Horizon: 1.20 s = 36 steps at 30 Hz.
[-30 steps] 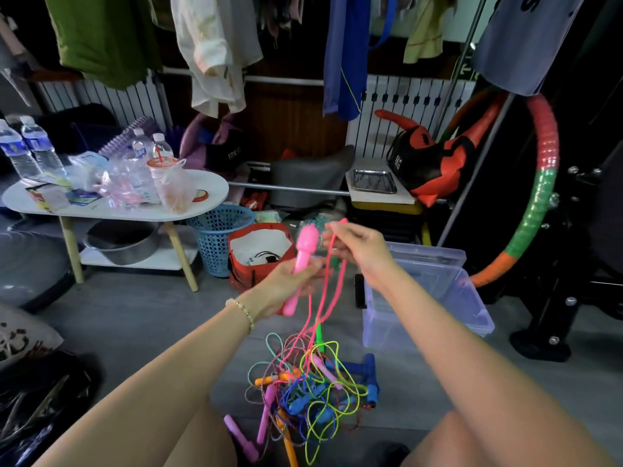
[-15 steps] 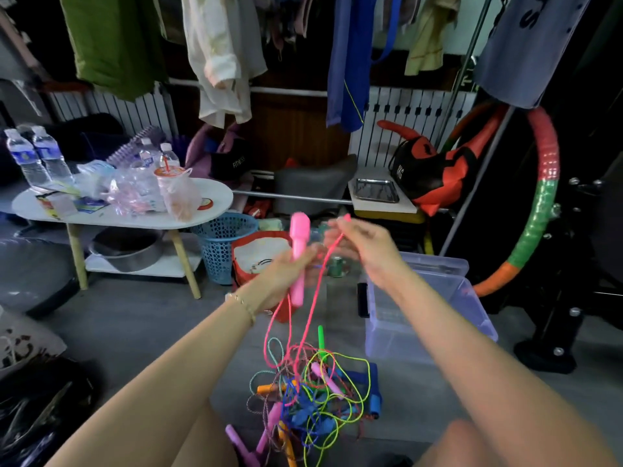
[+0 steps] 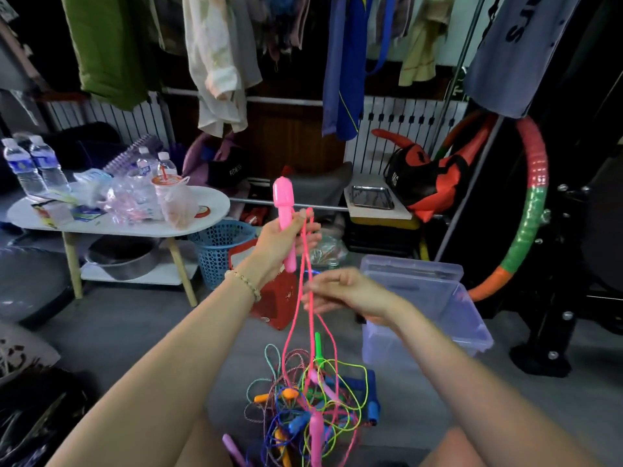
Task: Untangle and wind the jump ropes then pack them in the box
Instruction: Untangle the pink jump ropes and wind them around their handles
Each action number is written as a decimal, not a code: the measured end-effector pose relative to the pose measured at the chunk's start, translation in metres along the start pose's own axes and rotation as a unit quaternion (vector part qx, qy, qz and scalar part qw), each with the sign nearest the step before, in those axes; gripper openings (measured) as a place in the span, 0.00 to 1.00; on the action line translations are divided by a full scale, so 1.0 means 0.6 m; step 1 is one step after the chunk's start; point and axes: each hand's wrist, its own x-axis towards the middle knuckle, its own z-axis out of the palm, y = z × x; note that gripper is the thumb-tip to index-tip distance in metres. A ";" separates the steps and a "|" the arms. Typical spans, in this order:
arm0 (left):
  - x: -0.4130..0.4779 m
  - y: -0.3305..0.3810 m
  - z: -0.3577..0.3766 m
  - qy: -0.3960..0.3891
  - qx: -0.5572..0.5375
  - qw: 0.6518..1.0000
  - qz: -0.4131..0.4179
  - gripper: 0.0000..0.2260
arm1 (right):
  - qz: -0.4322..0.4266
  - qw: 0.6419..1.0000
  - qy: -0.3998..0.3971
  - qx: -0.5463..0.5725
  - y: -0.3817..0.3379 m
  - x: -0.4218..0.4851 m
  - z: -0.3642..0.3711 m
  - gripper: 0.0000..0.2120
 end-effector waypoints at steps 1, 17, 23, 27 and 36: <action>-0.002 -0.012 -0.006 -0.010 0.000 1.000 -0.021 0.09 | -0.024 0.998 0.046 0.030 -0.012 0.003 -0.006 0.07; -0.018 -0.016 0.003 -0.053 -0.026 0.998 -0.023 0.07 | 0.085 0.996 -0.032 0.025 0.035 0.000 -0.016 0.16; -0.024 -0.055 -0.038 -0.091 -0.013 0.991 -0.097 0.12 | -0.063 0.984 0.115 0.118 0.002 0.010 -0.024 0.08; -0.078 -0.094 -0.036 -0.200 0.028 0.958 -0.204 0.11 | -0.125 0.959 0.212 0.140 -0.039 0.029 -0.048 0.07; -0.033 -0.017 0.001 -0.098 -0.090 0.989 -0.070 0.06 | 0.077 0.989 0.044 0.118 0.023 0.012 -0.025 0.28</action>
